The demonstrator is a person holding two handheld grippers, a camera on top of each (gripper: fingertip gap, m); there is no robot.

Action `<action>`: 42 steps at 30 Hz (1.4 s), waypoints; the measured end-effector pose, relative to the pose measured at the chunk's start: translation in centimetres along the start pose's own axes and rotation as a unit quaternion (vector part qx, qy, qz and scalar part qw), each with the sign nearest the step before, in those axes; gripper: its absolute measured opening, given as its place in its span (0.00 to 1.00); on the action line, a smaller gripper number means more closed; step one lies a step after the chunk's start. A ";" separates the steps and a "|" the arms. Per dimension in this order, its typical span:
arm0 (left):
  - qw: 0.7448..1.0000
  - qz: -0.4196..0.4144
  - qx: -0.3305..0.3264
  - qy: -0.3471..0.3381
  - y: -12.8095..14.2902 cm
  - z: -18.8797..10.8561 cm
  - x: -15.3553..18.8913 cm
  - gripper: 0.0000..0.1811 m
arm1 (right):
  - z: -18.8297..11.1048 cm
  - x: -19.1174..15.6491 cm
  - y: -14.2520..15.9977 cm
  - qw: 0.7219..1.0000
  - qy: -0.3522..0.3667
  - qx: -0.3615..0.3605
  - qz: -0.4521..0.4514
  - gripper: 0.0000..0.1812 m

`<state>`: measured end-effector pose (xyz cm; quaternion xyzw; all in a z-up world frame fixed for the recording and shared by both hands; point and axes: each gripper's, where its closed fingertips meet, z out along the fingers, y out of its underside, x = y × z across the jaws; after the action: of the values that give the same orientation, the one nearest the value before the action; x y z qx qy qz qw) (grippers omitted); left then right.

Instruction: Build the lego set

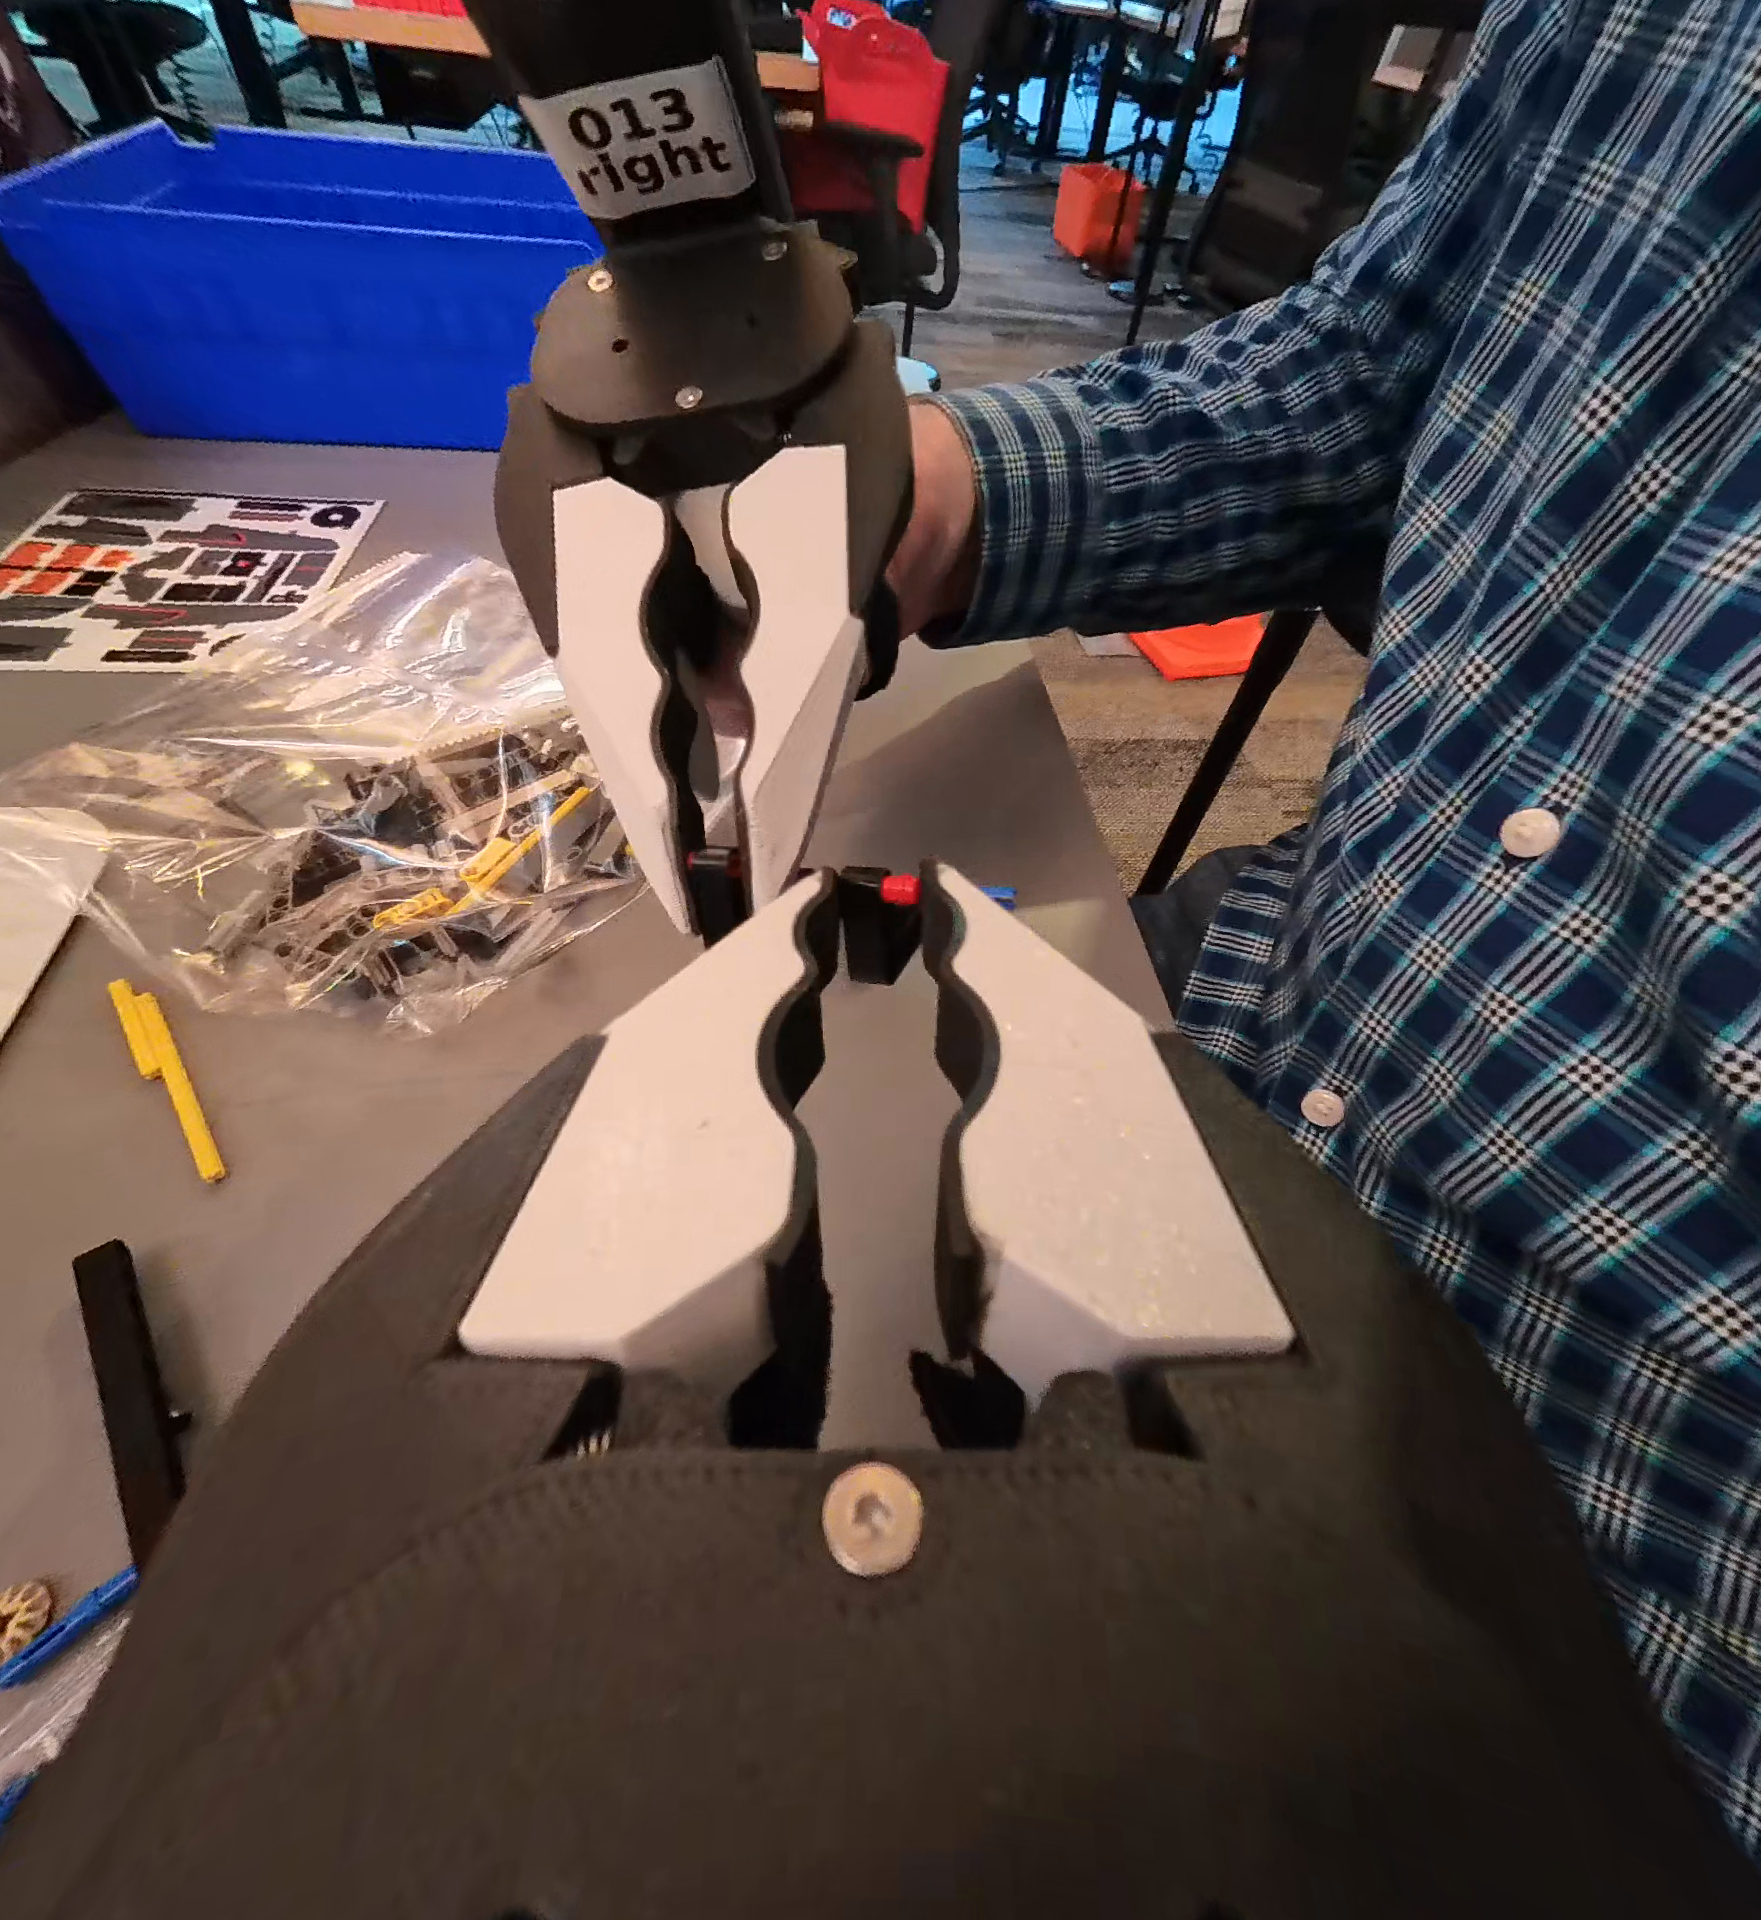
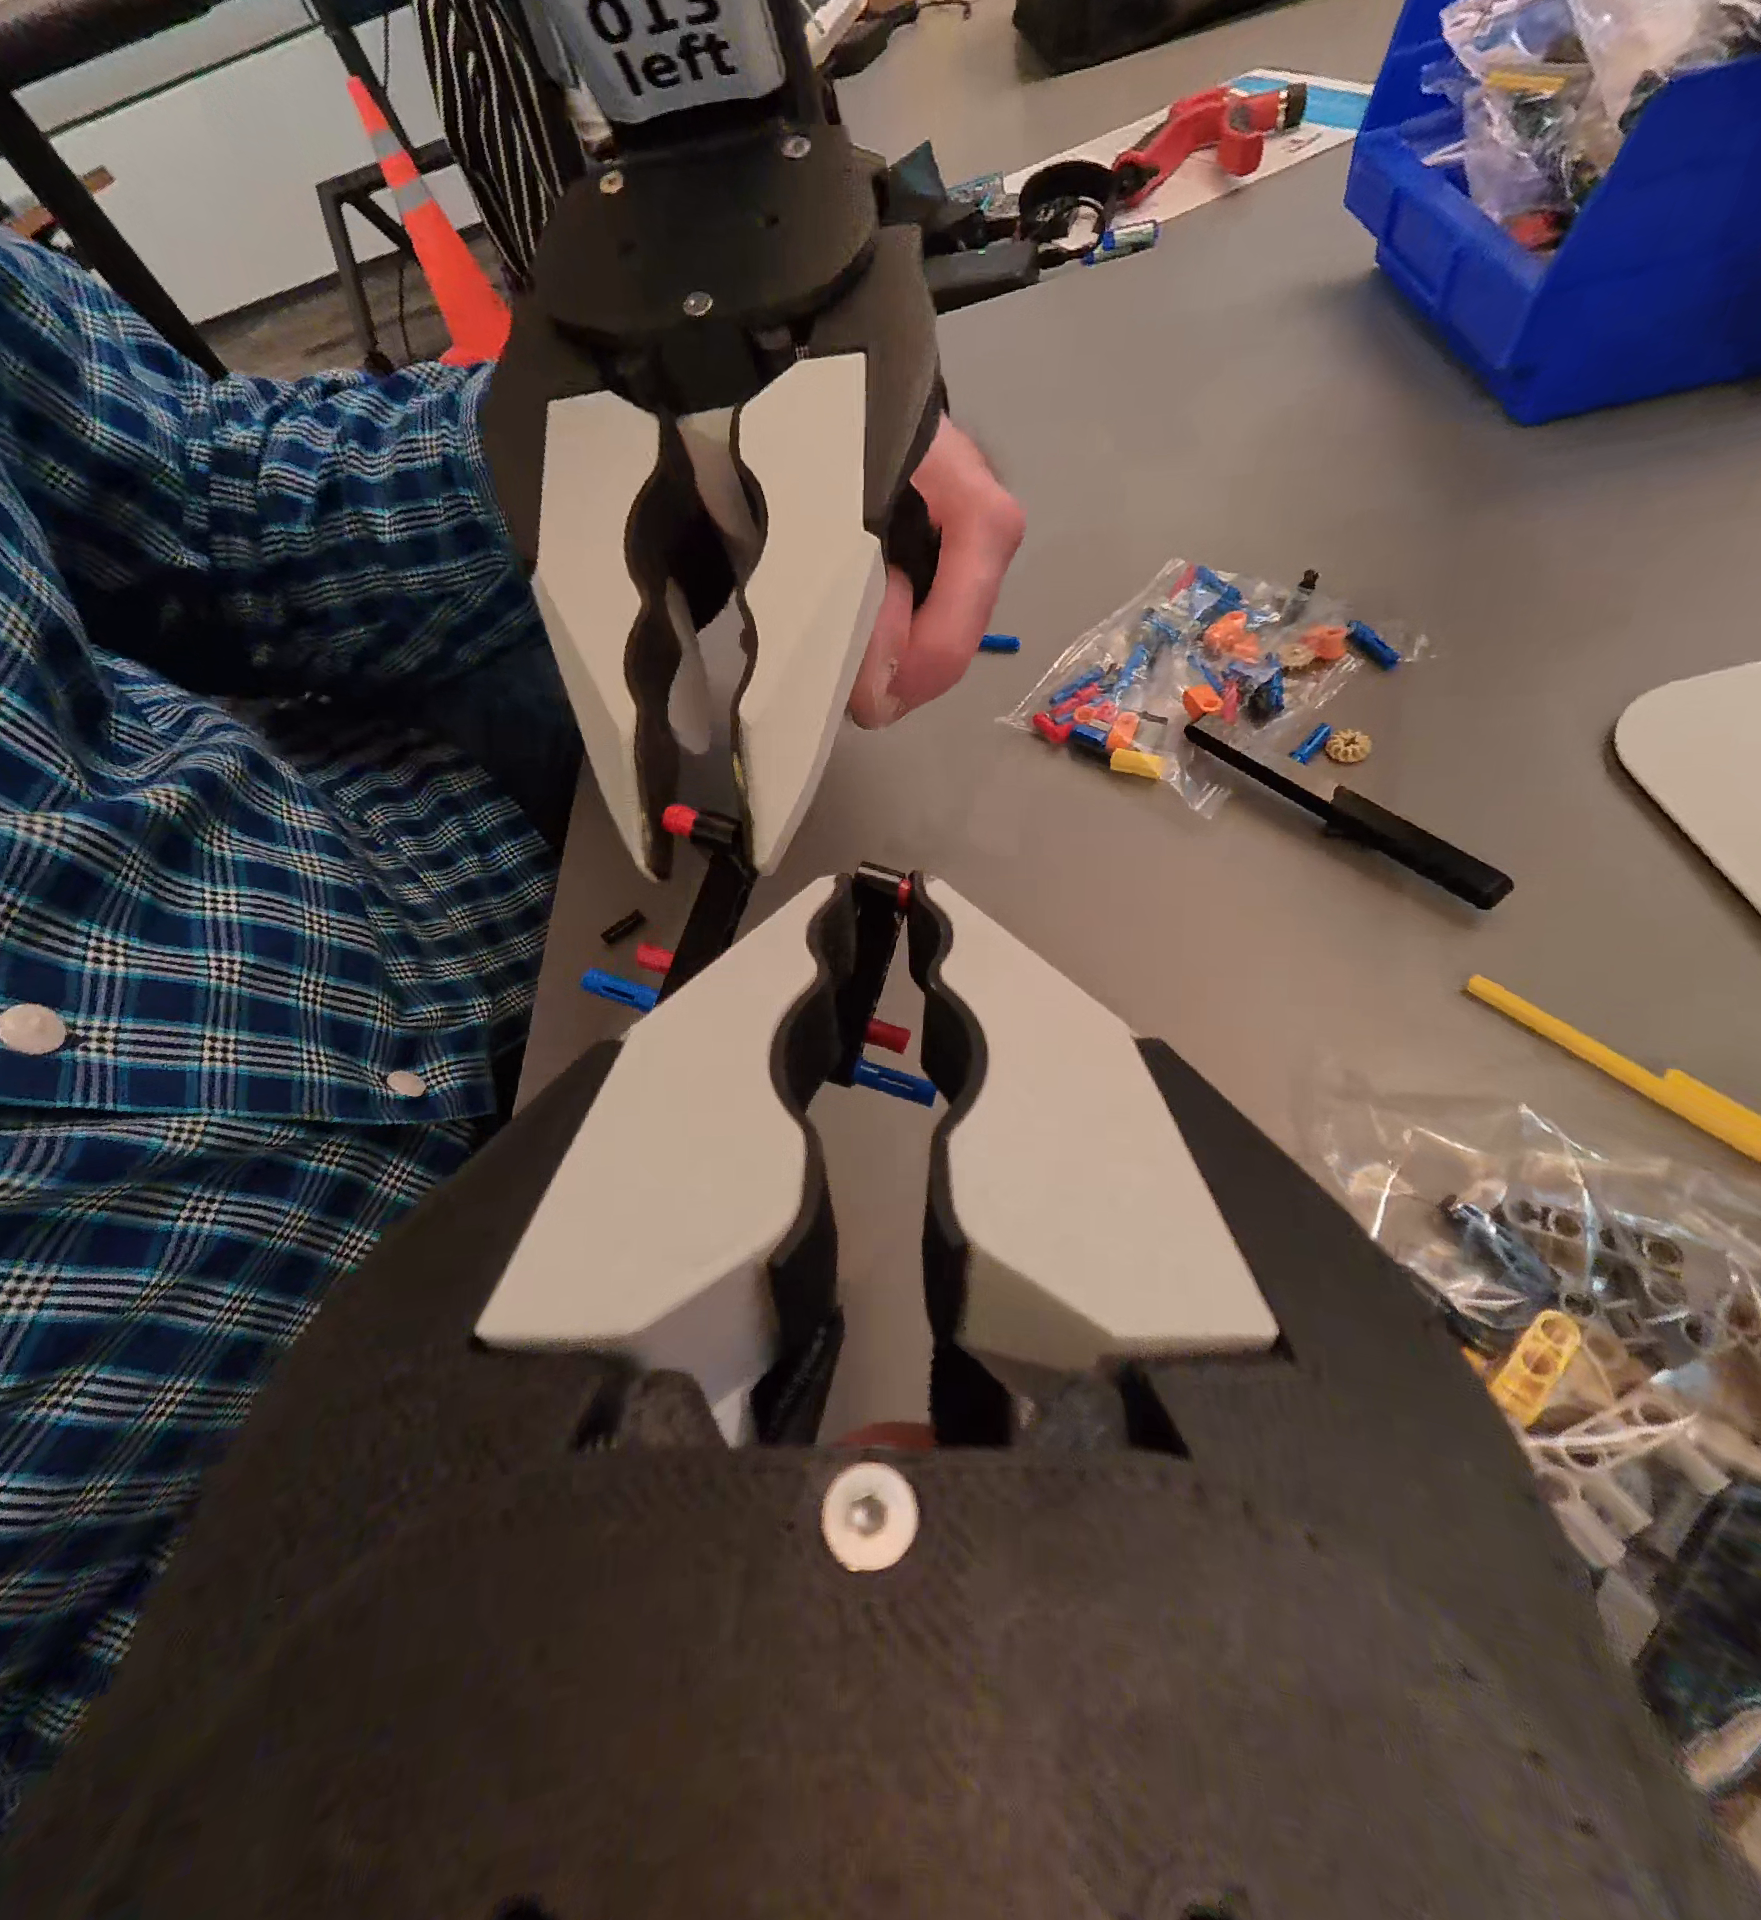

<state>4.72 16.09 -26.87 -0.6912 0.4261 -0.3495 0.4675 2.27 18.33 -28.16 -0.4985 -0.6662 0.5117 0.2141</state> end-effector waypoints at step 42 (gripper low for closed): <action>0.939 0.122 -0.309 -0.091 11.4 -3.4 6.8 0.11 | 1.9 -0.6 6.1 0.991 0.068 -0.107 -0.050 0.03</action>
<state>1.37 6.37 -35.96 -0.7731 0.5501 -0.0768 0.3064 3.73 16.80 -34.16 -0.5180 -0.7254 0.3909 0.2297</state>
